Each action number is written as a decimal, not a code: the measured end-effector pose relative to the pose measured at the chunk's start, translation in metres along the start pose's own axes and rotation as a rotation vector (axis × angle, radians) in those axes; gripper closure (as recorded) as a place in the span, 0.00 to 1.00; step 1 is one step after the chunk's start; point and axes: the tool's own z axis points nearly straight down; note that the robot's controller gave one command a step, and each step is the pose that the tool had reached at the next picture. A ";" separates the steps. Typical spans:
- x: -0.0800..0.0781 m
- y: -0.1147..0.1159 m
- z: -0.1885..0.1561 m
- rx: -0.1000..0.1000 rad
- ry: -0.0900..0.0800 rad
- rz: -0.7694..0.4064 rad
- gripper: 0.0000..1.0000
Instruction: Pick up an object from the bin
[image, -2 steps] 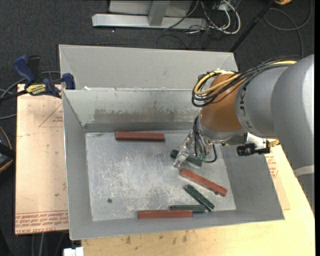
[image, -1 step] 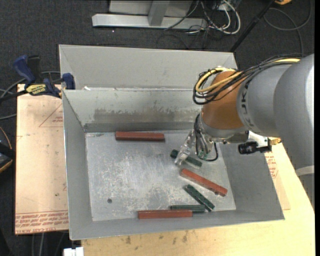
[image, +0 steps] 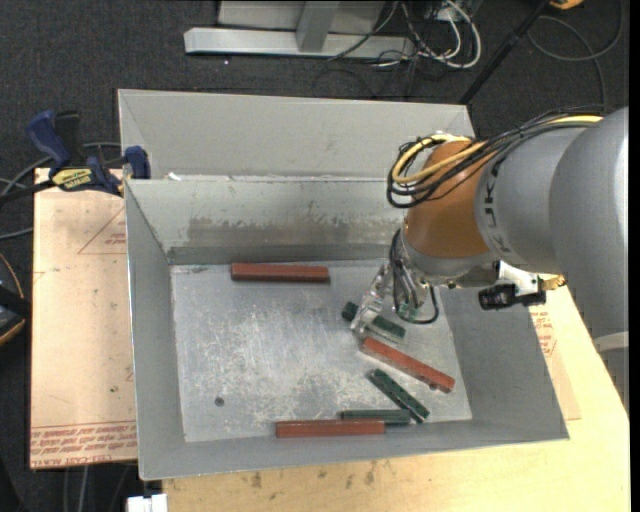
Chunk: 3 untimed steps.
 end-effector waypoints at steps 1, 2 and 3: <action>0.003 -0.001 -0.017 0.007 0.016 0.000 1.00; 0.002 -0.001 -0.039 0.007 0.015 0.000 1.00; 0.001 0.000 -0.056 0.004 0.010 -0.001 1.00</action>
Offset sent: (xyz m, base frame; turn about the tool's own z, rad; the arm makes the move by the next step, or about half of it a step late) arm 0.0001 0.0000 0.0321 -0.0001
